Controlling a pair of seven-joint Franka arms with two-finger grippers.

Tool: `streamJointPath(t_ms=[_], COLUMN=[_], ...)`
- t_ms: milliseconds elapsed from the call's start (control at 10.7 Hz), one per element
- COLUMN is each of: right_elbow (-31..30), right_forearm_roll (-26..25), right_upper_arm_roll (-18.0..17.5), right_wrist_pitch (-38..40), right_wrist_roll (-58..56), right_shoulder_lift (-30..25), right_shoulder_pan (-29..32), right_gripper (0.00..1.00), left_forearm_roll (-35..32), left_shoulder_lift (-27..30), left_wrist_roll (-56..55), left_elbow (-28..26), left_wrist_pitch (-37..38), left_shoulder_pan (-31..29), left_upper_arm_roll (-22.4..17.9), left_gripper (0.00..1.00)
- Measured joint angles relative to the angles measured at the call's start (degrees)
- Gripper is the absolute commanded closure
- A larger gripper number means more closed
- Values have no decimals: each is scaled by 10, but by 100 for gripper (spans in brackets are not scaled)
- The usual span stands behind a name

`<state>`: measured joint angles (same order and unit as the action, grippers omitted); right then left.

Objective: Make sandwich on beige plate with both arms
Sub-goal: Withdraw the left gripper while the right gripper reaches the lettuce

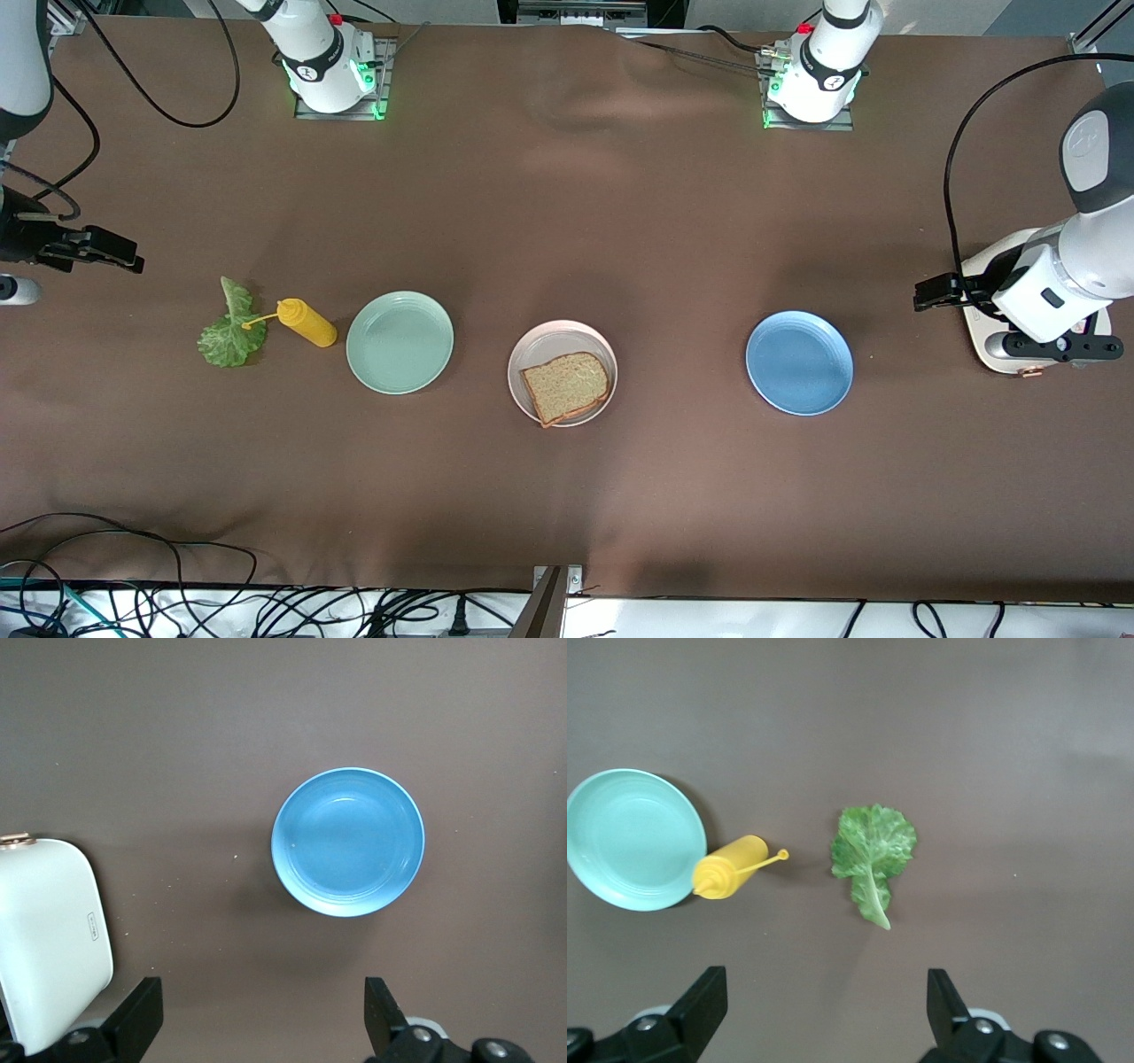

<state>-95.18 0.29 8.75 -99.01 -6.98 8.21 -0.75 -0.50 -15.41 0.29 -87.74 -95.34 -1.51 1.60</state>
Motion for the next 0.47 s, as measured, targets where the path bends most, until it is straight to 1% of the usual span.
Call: streamJointPath(t_ms=[187, 280, 467], right_elbow=[-30, -53, -116], right_forearm_roll=[0, 0, 0], right_upper_arm_roll=[3, 3, 5], right_wrist_pitch=[-25, -44, -100], right_wrist_roll=[0, 0, -4], right_shoulder_lift=[6, 9, 14], right_shoulder_pan=[0, 0, 0], right_gripper=[0, 3, 3], left_forearm_roll=[-18, -18, -18], left_shoulder_lift=[0, 0, -2], left_wrist_roll=[0, 0, 0], left_elbow=[-6, -10, -16], left_wrist_pitch=[0, 1, 2], left_shoulder_pan=[0, -1, -4], left_upper_arm_roll=[0, 0, 0], left_gripper=[0, 0, 0])
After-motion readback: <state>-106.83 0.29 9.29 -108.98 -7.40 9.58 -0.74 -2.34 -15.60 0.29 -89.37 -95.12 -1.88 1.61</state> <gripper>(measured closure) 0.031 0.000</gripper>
